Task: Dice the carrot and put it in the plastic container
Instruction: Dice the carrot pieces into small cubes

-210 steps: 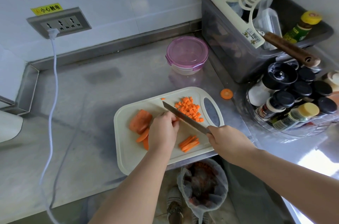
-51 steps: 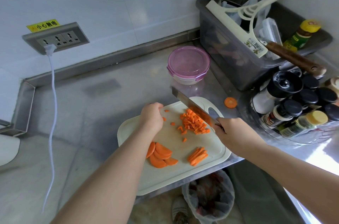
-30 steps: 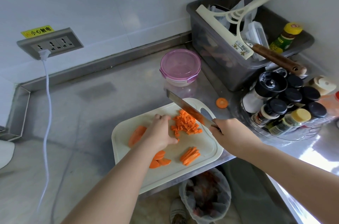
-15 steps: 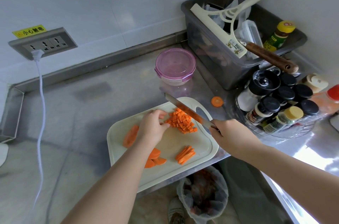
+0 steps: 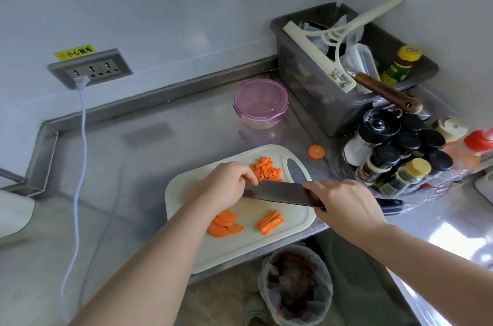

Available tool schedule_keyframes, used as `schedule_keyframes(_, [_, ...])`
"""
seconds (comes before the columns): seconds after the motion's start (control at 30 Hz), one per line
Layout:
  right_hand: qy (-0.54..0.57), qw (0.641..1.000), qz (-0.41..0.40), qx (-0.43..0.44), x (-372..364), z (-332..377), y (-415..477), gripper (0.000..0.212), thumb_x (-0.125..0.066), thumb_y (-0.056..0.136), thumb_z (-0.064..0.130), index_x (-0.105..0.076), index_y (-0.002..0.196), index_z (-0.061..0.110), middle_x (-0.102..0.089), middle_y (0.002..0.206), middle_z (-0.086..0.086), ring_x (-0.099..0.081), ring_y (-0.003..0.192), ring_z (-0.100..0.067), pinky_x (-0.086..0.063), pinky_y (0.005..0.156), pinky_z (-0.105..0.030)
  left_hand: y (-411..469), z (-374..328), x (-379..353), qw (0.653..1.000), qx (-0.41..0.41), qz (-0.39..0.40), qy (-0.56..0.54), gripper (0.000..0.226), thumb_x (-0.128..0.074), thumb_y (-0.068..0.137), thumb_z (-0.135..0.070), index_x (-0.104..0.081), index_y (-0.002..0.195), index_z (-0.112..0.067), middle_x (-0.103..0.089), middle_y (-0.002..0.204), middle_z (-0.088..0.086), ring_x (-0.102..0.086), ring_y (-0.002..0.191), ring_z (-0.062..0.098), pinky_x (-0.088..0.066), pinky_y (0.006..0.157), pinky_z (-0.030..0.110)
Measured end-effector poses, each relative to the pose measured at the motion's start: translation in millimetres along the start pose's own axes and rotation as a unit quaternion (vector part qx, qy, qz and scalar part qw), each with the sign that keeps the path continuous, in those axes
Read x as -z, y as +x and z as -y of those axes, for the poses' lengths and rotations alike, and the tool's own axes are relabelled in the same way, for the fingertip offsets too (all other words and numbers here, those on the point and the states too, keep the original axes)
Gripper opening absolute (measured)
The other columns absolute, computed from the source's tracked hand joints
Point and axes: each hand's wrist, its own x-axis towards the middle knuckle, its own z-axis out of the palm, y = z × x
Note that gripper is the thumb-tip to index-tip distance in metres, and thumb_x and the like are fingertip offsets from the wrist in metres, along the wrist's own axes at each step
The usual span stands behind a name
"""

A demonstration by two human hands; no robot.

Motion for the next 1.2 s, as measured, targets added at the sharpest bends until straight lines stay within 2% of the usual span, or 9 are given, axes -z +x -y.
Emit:
schedule_keyframes(0.13, [0.009,1.0,0.0,0.0,0.1,0.3,-1.7,0.029,-0.069,0.08,0.023,-0.066,0.109,0.023,-0.068,0.076,0.004,-0.062,0.06,-0.025,-0.035,0.055,-0.027,13.4,-0.2,-15.9,0.999,0.015,0.031,0.026,0.045,-0.04,0.086,0.001,-0.072,0.103,-0.025,-0.067,0.114,-0.003,-0.06,0.106,0.018,-0.046,0.096,0.034])
schedule_keyframes(0.3, [0.031,0.999,0.001,-0.013,5.2,1.0,-3.5,0.031,-0.055,0.093,0.026,-0.057,0.124,0.024,-0.069,0.096,0.003,-0.064,0.079,-0.025,-0.032,0.063,-0.026,20.6,-2.7,-23.7,1.0,-0.023,0.0,0.02,0.051,-0.039,0.086,0.005,-0.069,0.114,-0.025,-0.06,0.124,-0.001,-0.055,0.114,0.02,-0.043,0.101,0.037])
schedule_keyframes(0.43, [0.036,0.999,0.015,-0.02,5.4,1.8,-1.3,0.032,-0.048,0.097,0.03,-0.05,0.129,0.027,-0.066,0.104,0.005,-0.063,0.086,-0.023,-0.032,0.066,-0.025,18.9,-0.4,-24.4,0.995,-0.023,0.016,0.094,0.051,-0.039,0.089,0.001,-0.066,0.118,-0.032,-0.052,0.129,-0.006,-0.047,0.12,0.018,-0.037,0.104,0.037])
schedule_keyframes(0.6, [0.11,0.99,0.039,-0.082,-0.6,-4.1,0.1,0.03,-0.047,0.097,0.034,-0.051,0.126,0.029,-0.066,0.095,0.005,-0.062,0.083,-0.019,-0.038,0.061,-0.026,13.0,3.6,-5.8,0.972,0.086,-0.211,-0.053,0.04,-0.044,0.089,0.001,-0.062,0.12,-0.017,-0.059,0.119,0.006,-0.059,0.106,0.025,-0.046,0.093,0.039])
schedule_keyframes(0.67, [0.184,0.973,0.056,-0.124,-3.4,-4.0,-1.5,0.032,-0.048,0.097,0.033,-0.052,0.128,0.029,-0.064,0.087,0.006,-0.059,0.079,-0.018,-0.036,0.059,-0.026,-4.6,0.3,-5.7,0.963,0.113,-0.238,-0.06,0.032,-0.048,0.089,-0.006,-0.062,0.114,-0.02,-0.062,0.111,0.002,-0.061,0.097,0.025,-0.049,0.084,0.038])
schedule_keyframes(0.7, [0.216,0.964,0.056,-0.142,-5.8,-4.1,-2.6,0.03,-0.049,0.097,0.031,-0.055,0.126,0.027,-0.06,0.079,0.009,-0.056,0.073,-0.016,-0.035,0.057,-0.027,-15.2,-2.1,-10.3,0.97,0.106,-0.216,-0.035,0.027,-0.051,0.088,-0.012,-0.061,0.111,-0.023,-0.063,0.108,0.0,-0.062,0.094,0.024,-0.049,0.082,0.037])
schedule_keyframes(0.77, [0.258,0.951,0.051,-0.163,-9.0,-4.9,-4.8,0.02,-0.05,0.096,0.028,-0.06,0.112,0.022,-0.051,0.063,0.01,-0.047,0.059,-0.011,-0.03,0.05,-0.026,-36.5,-11.3,-27.1,0.991,0.065,-0.094,0.068,0.027,-0.056,0.088,-0.031,-0.058,0.115,-0.026,-0.061,0.113,-0.005,-0.061,0.102,0.021,-0.046,0.085,0.034])
schedule_keyframes(0.87, [0.279,0.944,0.05,-0.169,-7.3,-5.1,-6.5,0.006,-0.051,0.095,0.025,-0.056,0.093,0.023,-0.046,0.057,0.009,-0.039,0.054,-0.006,-0.028,0.048,-0.025,-53.5,-20.3,-53.2,0.972,0.046,0.055,0.226,0.054,-0.054,0.082,-0.058,-0.05,0.128,-0.028,-0.049,0.126,-0.006,-0.049,0.119,0.02,-0.035,0.095,0.038])
schedule_keyframes(1.2, [0.291,0.939,0.088,-0.158,-1.6,-2.1,-13.5,0.017,-0.052,0.095,0.026,-0.046,0.081,0.033,-0.05,0.059,0.007,-0.045,0.054,-0.008,-0.03,0.049,-0.025,-42.7,-18.2,-71.7,0.971,0.051,-0.021,0.231,0.031,-0.05,0.088,-0.041,-0.055,0.115,-0.028,-0.056,0.119,-0.008,-0.053,0.111,0.017,-0.032,0.09,0.033])
